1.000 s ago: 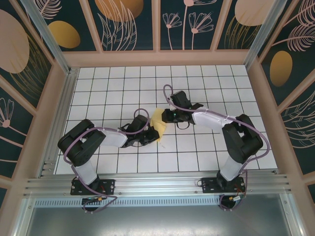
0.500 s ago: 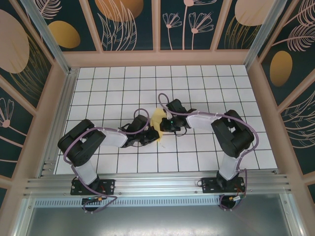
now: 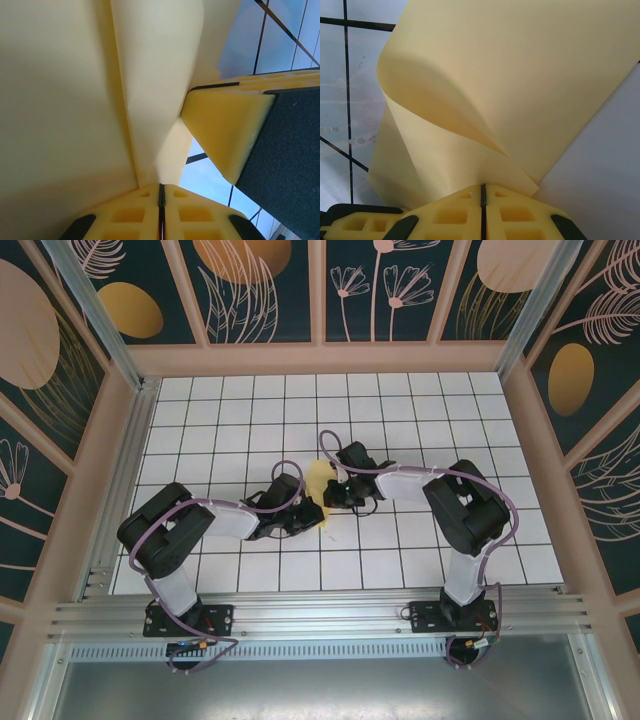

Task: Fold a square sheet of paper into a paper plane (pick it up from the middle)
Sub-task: Fold the triangle a second time at the center of the table.

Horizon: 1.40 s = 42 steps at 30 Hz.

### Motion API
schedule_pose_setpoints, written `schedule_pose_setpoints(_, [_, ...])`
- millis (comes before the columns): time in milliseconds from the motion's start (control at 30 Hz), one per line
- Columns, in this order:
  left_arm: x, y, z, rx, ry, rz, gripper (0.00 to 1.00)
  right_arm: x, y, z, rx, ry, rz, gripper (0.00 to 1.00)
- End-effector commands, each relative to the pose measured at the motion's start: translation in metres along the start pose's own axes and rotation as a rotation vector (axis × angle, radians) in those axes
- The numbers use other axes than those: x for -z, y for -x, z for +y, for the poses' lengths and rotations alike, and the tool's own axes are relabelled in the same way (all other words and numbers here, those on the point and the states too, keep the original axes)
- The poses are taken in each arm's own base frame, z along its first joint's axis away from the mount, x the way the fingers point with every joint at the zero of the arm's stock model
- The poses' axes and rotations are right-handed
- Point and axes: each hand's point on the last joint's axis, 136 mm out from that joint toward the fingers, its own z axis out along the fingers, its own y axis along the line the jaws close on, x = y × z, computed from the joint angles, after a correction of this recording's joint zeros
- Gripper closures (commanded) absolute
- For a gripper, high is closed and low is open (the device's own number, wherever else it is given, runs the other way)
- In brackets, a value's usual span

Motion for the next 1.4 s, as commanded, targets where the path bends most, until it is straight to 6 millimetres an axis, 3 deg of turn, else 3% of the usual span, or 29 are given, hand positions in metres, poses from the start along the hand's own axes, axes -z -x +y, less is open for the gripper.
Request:
schedule_pose_setpoints(0, [0.001,-0.010,0.012,0.007,0.040,0.027,0.89,-0.015,-0.020,-0.031,-0.055,-0.124,0.068,0.91])
schedule_pose_setpoints(200, [0.001,-0.023,0.024,0.010,0.079,0.052,0.89,-0.018,-0.024,-0.041,-0.085,-0.178,0.084,0.92])
schedule_pose_setpoints(933, [-0.002,-0.041,-0.005,-0.045,0.010,0.092,0.88,-0.022,-0.032,-0.047,-0.144,-0.216,0.091,0.95])
schedule_pose_setpoints(1100, [-0.001,-0.038,-0.006,-0.037,0.001,0.074,0.88,-0.021,-0.033,-0.048,-0.147,-0.220,0.090,0.96])
schedule_pose_setpoints(1167, [0.010,-0.032,-0.018,-0.031,-0.048,0.044,0.87,-0.021,-0.034,-0.049,-0.148,-0.221,0.091,0.96])
schedule_pose_setpoints(1367, [0.035,-0.002,-0.019,0.029,-0.096,-0.058,0.87,-0.021,-0.034,-0.048,-0.144,-0.214,0.092,0.96])
